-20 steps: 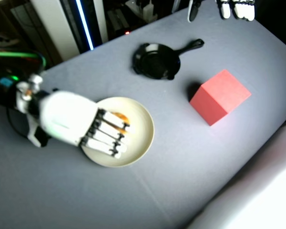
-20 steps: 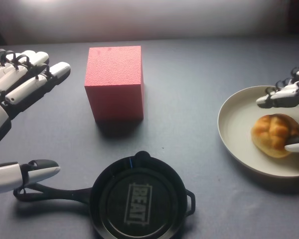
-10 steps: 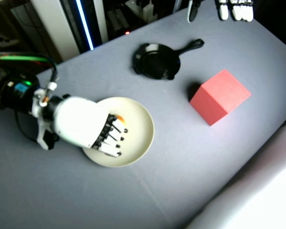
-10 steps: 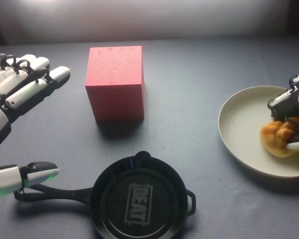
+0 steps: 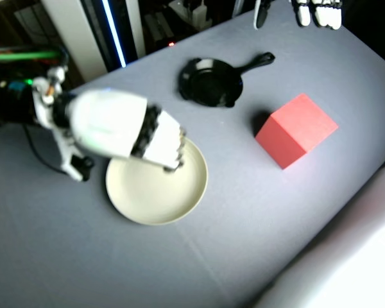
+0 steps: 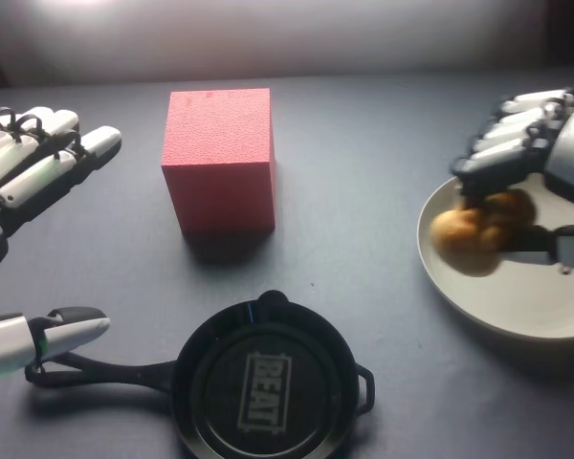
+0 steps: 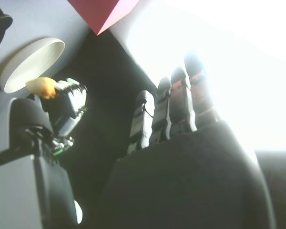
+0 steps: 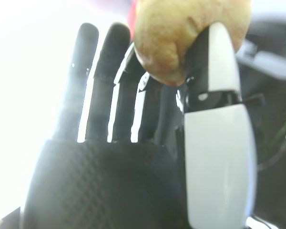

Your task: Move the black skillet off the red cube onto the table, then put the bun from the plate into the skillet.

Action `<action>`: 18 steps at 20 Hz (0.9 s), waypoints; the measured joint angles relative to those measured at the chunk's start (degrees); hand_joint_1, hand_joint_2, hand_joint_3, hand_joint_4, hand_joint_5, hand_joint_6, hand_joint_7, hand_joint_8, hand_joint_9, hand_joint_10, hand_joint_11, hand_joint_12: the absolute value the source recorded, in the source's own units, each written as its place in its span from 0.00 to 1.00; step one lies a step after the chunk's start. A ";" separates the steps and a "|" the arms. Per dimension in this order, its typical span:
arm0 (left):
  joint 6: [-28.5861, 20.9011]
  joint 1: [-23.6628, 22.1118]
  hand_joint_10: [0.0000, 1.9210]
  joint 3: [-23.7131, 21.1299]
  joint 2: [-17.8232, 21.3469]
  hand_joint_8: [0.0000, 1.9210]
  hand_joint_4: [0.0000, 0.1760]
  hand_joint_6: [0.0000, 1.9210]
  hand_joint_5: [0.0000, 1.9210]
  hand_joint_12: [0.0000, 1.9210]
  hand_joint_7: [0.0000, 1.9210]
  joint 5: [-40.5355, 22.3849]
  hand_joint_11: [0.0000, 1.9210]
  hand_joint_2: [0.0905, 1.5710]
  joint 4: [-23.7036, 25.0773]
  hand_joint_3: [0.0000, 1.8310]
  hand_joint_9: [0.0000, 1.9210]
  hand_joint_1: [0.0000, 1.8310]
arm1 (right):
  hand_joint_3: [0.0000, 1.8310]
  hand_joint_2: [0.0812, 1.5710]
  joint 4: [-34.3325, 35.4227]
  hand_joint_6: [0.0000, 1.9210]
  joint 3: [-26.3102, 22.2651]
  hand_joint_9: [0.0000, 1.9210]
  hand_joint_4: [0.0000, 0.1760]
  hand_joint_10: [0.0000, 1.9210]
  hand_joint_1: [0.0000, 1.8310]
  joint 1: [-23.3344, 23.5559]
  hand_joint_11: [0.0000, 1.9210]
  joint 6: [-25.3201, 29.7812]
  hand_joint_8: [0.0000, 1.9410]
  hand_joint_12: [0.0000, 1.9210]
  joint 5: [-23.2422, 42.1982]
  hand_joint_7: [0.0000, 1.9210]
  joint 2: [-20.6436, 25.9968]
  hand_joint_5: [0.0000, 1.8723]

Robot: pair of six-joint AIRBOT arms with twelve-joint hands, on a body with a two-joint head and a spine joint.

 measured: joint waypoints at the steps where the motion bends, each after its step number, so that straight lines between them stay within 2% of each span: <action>1: 0.00 0.11 0.00 0.00 0.00 0.00 0.73 0.00 0.02 0.22 0.03 -0.11 0.00 0.63 -0.15 0.00 0.03 0.29 | 0.00 0.72 -1.77 0.55 0.00 0.36 0.05 0.56 0.65 1.20 0.25 0.85 0.65 0.74 0.04 0.45 -0.87 0.49; 2: 0.00 0.61 0.00 0.00 0.02 0.00 0.69 0.00 0.03 0.24 0.04 -0.98 0.00 0.64 -0.57 0.00 0.03 0.27 | 0.00 0.71 -5.60 0.53 0.00 0.39 0.09 0.55 0.66 3.02 0.27 2.47 0.59 0.72 0.28 0.48 -2.56 0.50; 3: 0.00 0.70 0.00 0.00 0.02 0.00 0.66 0.00 0.02 0.26 0.04 -1.11 0.00 0.64 -0.76 0.00 0.04 0.24 | 0.00 0.70 -6.69 0.49 0.00 0.41 0.00 0.56 0.67 3.41 0.30 3.02 0.58 0.70 0.39 0.51 -3.04 0.51; 4: 0.00 0.83 0.00 0.00 0.02 0.00 0.48 0.00 0.03 0.29 0.05 -1.16 0.00 0.66 -1.25 0.00 0.05 0.20 | 0.00 0.70 -8.76 0.60 0.00 0.44 0.00 0.61 0.73 4.15 0.30 3.87 0.52 0.67 0.42 0.51 -4.07 0.47; 5: 0.02 1.16 0.00 0.00 0.04 0.00 0.48 0.00 0.03 0.30 0.06 -1.53 0.00 0.67 -1.79 0.01 0.05 0.14 | 0.00 0.71 -10.23 0.56 0.02 0.44 0.00 0.60 0.68 4.79 0.35 4.46 0.57 0.74 0.28 0.51 -4.90 0.47; 7: 0.04 1.92 0.00 0.00 0.07 0.00 0.46 0.00 0.02 0.25 0.05 -1.99 0.00 0.72 -3.26 0.01 0.05 0.03 | 0.00 0.73 -12.48 0.56 0.20 0.41 0.00 0.71 0.66 5.79 0.36 5.35 0.65 0.86 -0.07 0.48 -6.54 0.45; 8: 0.00 2.56 0.00 0.00 0.20 0.00 0.47 0.00 0.02 0.24 0.05 -2.54 0.00 0.72 -4.13 0.01 0.05 0.00 | 0.00 0.74 -13.81 0.62 0.42 0.38 0.00 0.76 0.65 6.38 0.33 6.23 0.69 0.88 -0.26 0.46 -7.45 0.42; 9: 0.07 3.13 0.00 -0.02 0.55 0.00 0.46 0.00 0.03 0.30 0.06 -2.67 0.00 0.73 -4.55 0.00 0.07 0.00 | 0.00 0.76 -14.64 0.65 0.48 0.37 0.00 0.77 0.64 6.97 0.34 6.80 0.71 0.87 -0.61 0.44 -8.15 0.39; 10: 0.04 3.80 0.00 -0.11 0.79 0.00 0.44 0.00 0.03 0.30 0.05 -3.37 0.00 0.76 -5.22 0.00 0.06 0.00 | 0.00 0.75 -15.39 0.66 0.48 0.37 0.00 0.88 0.61 7.52 0.36 6.91 0.83 0.95 -0.70 0.35 -8.87 0.43; 11: 0.09 4.87 0.00 -0.44 1.01 0.00 0.45 0.00 0.03 0.26 0.06 -4.63 0.00 0.76 -6.93 0.00 0.06 0.00 | 0.00 0.76 -16.81 0.69 0.48 0.38 0.00 0.98 0.60 8.37 0.39 7.06 0.94 0.99 -0.90 0.33 -10.08 0.41; 12: 0.11 6.40 0.00 -0.74 1.33 0.00 0.44 0.00 0.03 0.24 0.07 -5.77 0.00 0.76 -8.28 0.00 0.06 0.00 | 0.00 0.76 -18.71 0.69 0.46 0.40 0.00 1.00 0.60 9.29 0.40 7.17 0.96 1.00 -1.42 0.34 -11.26 0.42; 13: 0.15 7.37 0.00 -1.01 1.70 0.00 0.47 0.00 0.04 0.23 0.07 -6.45 0.00 0.77 -8.98 0.00 0.06 0.00 | 0.00 0.76 -19.87 0.59 0.42 0.41 0.00 0.84 0.65 9.86 0.35 7.19 0.79 0.91 -1.77 0.42 -11.91 0.42; 14: 0.22 8.50 0.00 -1.38 1.86 0.00 0.60 0.00 0.04 0.23 0.07 -7.58 0.00 0.75 -10.01 0.00 0.06 0.00 | 0.00 0.75 -20.83 0.61 0.42 0.43 0.00 0.69 0.66 10.47 0.32 7.23 0.69 0.81 -2.32 0.47 -12.68 0.40; 15: 0.20 9.64 0.00 -1.51 2.05 0.00 0.60 0.00 0.04 0.24 0.07 -8.57 0.00 0.75 -10.62 0.00 0.06 0.00 | 0.00 0.75 -21.38 0.62 0.42 0.44 0.00 0.62 0.66 10.99 0.32 7.43 0.66 0.77 -2.89 0.48 -13.51 0.40; 16: 0.13 10.62 0.00 -2.01 2.27 0.00 0.54 0.00 0.04 0.25 0.07 -9.51 0.00 0.76 -11.30 0.00 0.06 0.00 | 0.00 0.75 -21.55 0.60 0.42 0.45 0.00 0.63 0.67 11.17 0.32 7.48 0.68 0.77 -3.43 0.48 -14.23 0.40; 18: 0.17 10.93 0.00 -2.01 2.27 0.00 0.50 0.00 0.04 0.26 0.07 -10.03 0.00 0.76 -11.50 0.00 0.06 0.00 | 0.00 0.73 -22.58 0.63 0.42 0.48 0.00 0.48 0.66 11.34 0.30 7.67 0.57 0.70 -4.33 0.51 -15.17 0.42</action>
